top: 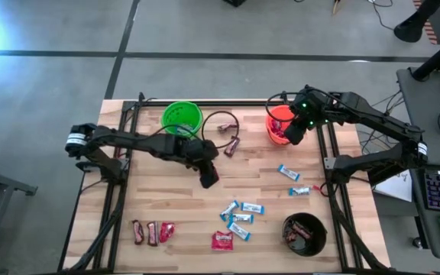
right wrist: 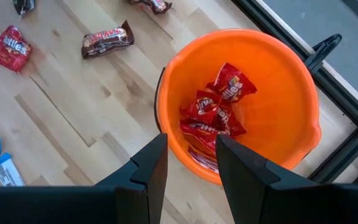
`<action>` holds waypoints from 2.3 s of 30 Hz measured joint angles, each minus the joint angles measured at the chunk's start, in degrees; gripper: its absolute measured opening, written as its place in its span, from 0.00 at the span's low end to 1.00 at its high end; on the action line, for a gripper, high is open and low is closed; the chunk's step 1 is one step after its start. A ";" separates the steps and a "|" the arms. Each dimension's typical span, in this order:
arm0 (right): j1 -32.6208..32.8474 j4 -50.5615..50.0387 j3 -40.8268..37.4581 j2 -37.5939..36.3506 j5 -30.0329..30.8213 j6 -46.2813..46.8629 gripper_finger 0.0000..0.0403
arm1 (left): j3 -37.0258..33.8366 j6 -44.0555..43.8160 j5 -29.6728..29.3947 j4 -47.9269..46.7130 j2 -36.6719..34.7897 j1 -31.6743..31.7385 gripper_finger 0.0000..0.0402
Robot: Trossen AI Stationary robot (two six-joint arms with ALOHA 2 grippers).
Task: Sort candy
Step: Put the red candy into the orange bucket
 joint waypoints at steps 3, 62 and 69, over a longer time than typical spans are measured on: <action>0.01 0.05 0.00 0.00 0.00 0.00 0.32 | 1.09 4.05 1.11 -2.13 0.00 0.00 0.33; 0.02 -0.10 -0.02 0.00 -0.26 0.09 0.32 | -8.21 11.13 9.08 6.03 14.43 6.58 0.22; 0.02 -0.10 -0.02 0.00 -0.26 0.15 0.32 | -8.21 10.99 11.89 5.91 14.43 6.58 0.02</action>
